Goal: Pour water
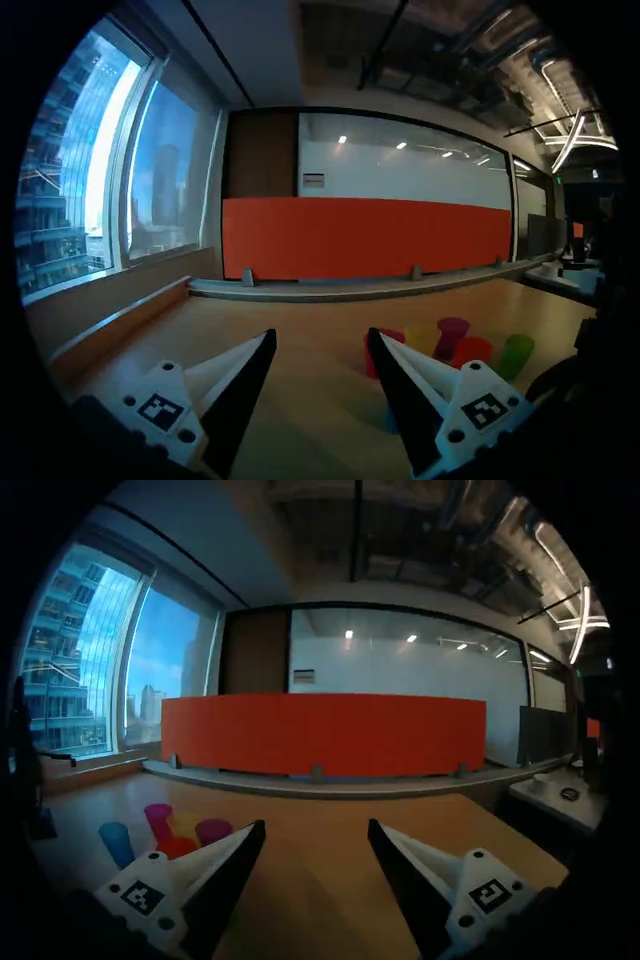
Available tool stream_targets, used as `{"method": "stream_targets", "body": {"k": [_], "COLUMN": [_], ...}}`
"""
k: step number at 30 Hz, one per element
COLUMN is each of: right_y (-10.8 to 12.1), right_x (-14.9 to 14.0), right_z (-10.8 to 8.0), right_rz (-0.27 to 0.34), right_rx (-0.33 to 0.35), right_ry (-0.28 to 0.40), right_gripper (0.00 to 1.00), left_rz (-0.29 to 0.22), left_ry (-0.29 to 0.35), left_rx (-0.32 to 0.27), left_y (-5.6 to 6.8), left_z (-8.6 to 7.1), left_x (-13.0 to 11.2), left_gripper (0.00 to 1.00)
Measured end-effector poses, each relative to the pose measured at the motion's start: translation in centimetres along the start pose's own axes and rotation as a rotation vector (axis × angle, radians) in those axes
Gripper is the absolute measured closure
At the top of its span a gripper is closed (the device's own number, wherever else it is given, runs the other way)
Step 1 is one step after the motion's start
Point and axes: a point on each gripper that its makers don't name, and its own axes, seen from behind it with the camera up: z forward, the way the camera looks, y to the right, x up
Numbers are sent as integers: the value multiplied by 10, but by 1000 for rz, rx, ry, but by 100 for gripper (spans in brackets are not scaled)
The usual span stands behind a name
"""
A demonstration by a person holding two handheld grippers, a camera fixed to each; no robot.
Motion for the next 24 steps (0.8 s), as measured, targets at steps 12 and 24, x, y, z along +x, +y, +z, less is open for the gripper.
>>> {"method": "stream_targets", "body": {"k": [12,24], "right_y": [17,16], "right_x": [15,29], "right_z": [-4,-1], "right_rz": [42,15], "right_rx": [-58,-84], "right_ry": [57,63], "right_gripper": [1,1], "left_rz": [-12,19], "left_ry": [31,77], "left_rx": [56,82], "left_y": [-15,-14], "left_z": [1,8], "left_x": [1,1], "left_gripper": [16,16]}}
